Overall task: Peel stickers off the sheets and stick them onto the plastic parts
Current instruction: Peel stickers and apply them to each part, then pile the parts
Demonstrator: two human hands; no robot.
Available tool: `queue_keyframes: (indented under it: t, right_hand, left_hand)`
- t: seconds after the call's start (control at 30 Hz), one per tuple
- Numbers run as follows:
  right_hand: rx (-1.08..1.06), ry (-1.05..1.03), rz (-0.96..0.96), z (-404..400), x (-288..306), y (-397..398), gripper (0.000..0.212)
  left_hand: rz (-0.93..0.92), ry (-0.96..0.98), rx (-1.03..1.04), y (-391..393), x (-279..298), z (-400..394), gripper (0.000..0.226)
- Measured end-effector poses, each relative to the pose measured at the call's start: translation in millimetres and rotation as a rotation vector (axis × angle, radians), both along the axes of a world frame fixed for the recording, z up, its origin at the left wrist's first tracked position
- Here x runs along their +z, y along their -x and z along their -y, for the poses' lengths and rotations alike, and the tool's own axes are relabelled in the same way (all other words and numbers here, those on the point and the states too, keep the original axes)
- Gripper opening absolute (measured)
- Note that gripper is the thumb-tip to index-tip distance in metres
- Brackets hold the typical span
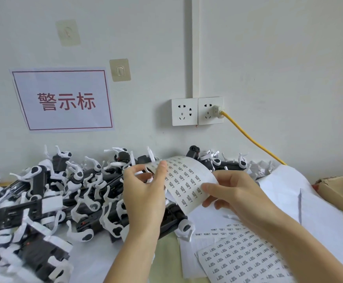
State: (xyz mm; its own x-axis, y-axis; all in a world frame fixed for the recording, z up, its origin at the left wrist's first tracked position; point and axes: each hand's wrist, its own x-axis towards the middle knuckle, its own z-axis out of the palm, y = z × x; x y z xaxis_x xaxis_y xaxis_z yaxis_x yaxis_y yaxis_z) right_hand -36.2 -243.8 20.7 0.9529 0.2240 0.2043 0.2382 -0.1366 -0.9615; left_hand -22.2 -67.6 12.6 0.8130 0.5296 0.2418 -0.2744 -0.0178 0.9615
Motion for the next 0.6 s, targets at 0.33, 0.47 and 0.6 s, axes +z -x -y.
queue_keyframes:
  t: [0.33,0.47,0.6]
  right_hand:
    - [-0.14,-0.031,0.078,-6,-2,-1,0.012]
    - [-0.169,-0.005,0.104,-5,-4,-2,0.017]
    - [-0.211,0.015,0.152,-8,-5,-3,0.019]
  left_hand:
    - [0.322,-0.767,-0.153,15,3,21,0.006]
    - [0.342,-0.777,-0.152,12,-1,21,0.006]
    - [0.33,-0.757,-0.149,11,-1,23,0.006]
